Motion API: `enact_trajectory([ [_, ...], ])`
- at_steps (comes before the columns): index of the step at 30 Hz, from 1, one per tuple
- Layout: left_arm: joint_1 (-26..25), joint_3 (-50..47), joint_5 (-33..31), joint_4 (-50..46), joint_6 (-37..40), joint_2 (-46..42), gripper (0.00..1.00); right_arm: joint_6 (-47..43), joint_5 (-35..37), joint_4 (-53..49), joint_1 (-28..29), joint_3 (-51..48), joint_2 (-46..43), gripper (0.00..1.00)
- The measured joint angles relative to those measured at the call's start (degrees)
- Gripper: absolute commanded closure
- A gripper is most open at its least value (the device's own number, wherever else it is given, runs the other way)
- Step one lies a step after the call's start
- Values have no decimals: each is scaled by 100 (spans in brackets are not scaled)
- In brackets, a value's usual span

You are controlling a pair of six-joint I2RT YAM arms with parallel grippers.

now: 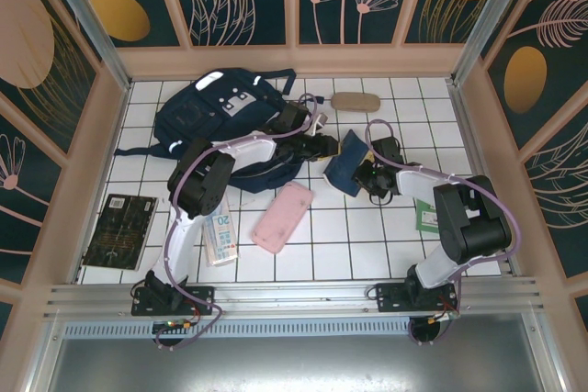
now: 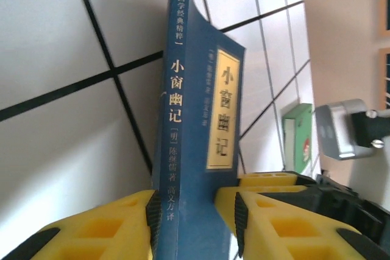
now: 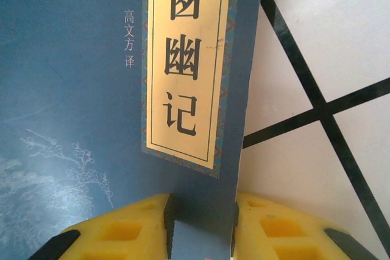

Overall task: Pack the student bag
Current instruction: Pick up the book from the middle-right of the table.

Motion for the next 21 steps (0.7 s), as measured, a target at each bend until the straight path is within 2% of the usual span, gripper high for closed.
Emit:
enact_trajectory([
  [6, 35, -98, 149, 251, -94, 52, 62, 0, -4, 2, -4, -2, 0, 68],
  [11, 22, -295, 455, 859, -686, 63, 62, 2, -37, 48, -7, -4, 0, 68],
  [17, -247, -577, 542, 938, -1550, 199, 65, 2, -120, 210, -17, -7, 2, 69],
  [21, -260, -595, 483, 890, -1681, 203, 66, 2, -118, 216, -31, -7, 2, 68],
])
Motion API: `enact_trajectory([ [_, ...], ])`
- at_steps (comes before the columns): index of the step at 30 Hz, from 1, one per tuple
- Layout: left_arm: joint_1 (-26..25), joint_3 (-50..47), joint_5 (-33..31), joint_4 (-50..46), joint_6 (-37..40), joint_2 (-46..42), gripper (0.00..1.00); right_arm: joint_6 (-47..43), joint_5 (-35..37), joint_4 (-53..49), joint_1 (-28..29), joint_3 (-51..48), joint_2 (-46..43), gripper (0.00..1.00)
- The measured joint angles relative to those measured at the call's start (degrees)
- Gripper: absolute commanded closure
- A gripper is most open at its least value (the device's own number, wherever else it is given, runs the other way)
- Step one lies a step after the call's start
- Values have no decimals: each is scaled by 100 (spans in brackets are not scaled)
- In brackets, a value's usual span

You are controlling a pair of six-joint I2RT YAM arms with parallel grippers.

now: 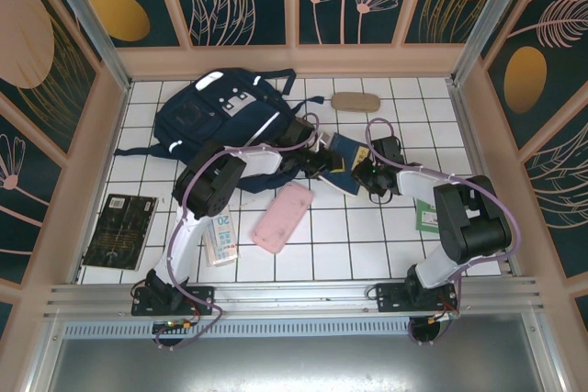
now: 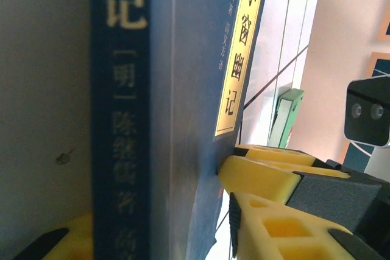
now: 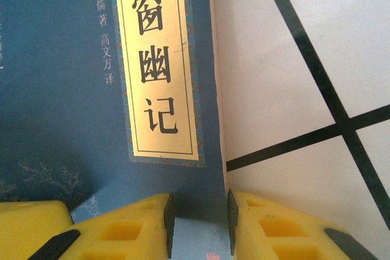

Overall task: Pack the student bag
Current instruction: Pick up the book from the middle-right of the table, then pass the book.

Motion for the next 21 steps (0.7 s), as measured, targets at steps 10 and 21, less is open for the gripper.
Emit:
enact_trajectory([
  [10, -4, 278, -118, -402, 271, -4, 100, 4, -181, 31, -133, -68, -160, 49],
  [21, 120, 94, 315, 494, -269, -691, 100, 483, -1915, 1335, -1311, -581, -1193, 28],
])
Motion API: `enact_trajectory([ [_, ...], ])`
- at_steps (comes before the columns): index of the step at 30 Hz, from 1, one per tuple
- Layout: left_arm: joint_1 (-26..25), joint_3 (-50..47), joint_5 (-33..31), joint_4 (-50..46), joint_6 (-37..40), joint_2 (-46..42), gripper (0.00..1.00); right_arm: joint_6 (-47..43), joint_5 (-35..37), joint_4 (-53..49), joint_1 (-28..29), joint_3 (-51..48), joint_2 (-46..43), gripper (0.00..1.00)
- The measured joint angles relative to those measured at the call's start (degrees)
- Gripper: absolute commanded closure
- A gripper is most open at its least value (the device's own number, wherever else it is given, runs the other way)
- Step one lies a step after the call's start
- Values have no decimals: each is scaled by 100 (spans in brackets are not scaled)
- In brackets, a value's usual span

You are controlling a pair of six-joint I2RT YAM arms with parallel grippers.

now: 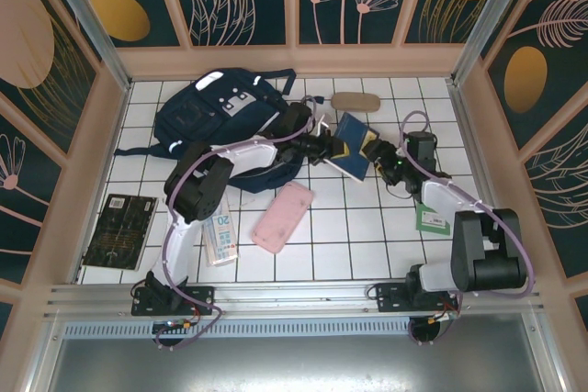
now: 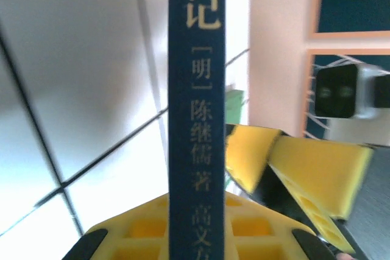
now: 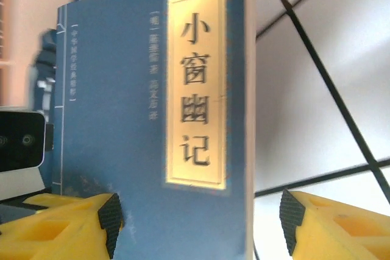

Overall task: Pack the student bag
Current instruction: Pass the book.

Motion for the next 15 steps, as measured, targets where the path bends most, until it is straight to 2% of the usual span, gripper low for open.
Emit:
enact_trajectory([
  [6, 72, -39, 214, 688, -363, -315, 100, 894, -1064, 1447, -400, -313, 140, 29],
  [9, 72, -129, 310, 999, -577, -361, 100, 1307, -1440, 2081, -448, -382, 295, 38],
  [12, 74, -245, 398, 1182, -739, -361, 100, 1585, -1729, 2568, -452, -380, 446, 53],
  [15, 72, -315, 448, 1204, -776, -361, 100, 1788, -1908, 2861, -452, -380, 551, 77],
])
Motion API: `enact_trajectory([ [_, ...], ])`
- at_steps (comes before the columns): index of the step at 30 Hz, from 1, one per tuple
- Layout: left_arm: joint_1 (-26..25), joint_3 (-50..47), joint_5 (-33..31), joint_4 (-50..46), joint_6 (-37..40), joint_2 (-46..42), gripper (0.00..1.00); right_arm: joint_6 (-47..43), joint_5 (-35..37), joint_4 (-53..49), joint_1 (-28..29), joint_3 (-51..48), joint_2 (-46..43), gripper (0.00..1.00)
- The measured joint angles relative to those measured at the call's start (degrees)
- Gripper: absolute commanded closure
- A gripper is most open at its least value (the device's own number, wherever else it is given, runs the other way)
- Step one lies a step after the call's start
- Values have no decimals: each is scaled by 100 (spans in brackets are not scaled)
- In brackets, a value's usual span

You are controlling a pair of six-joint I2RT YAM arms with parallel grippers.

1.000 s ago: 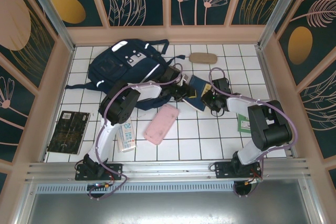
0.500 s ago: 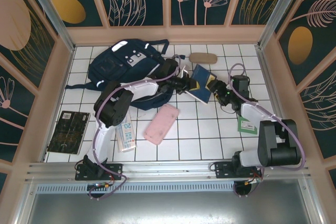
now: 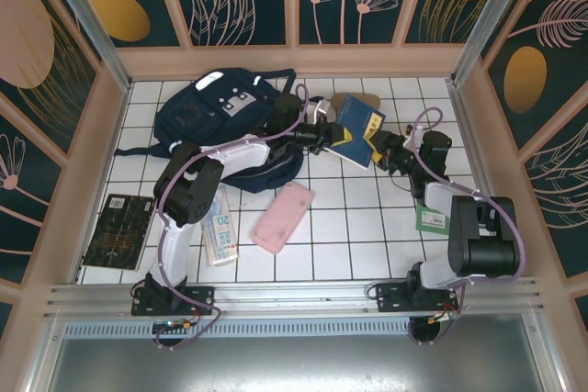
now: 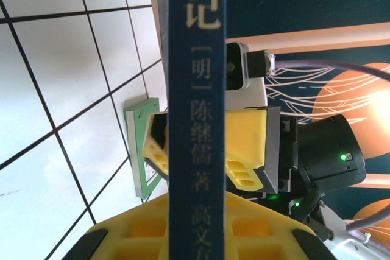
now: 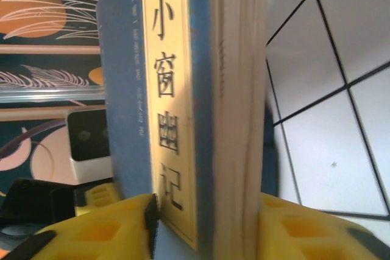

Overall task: Pack the student bag
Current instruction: Pass the book.

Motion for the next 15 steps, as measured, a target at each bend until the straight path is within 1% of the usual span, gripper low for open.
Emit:
enact_trajectory([
  [2, 20, 0, 0, -74, 31, 0, 100, 33, -85, 133, -22, 0, 22, 100],
  [3, 35, 2, -26, -177, 92, 0, 100, 24, -103, 138, -28, 26, 22, 100],
  [4, 52, 9, -59, -319, 212, 0, 94, -2, -122, 105, -26, 66, 22, 100],
  [5, 61, 35, -96, -483, 345, 0, 84, -39, -118, 26, -20, 94, 22, 100],
  [6, 61, 103, -109, -710, 518, 0, 71, -92, -103, -61, -9, 114, 15, 100],
  [7, 59, 210, -170, -1003, 734, 0, 69, -175, -101, -177, -2, 142, 15, 100],
  [9, 59, 455, -428, -1672, 1209, 0, 69, -323, -59, -411, -2, 177, -22, 100],
  [12, 120, 673, -1012, -2551, 1932, -74, 66, -525, 11, -706, 7, 192, -133, 100],
  [14, 210, 728, -1478, -3097, 2354, -173, 64, -629, 59, -833, 33, 195, -168, 100],
  [15, 267, 776, -1775, -3401, 2590, -219, 62, -664, 76, -916, 50, 197, -173, 100],
])
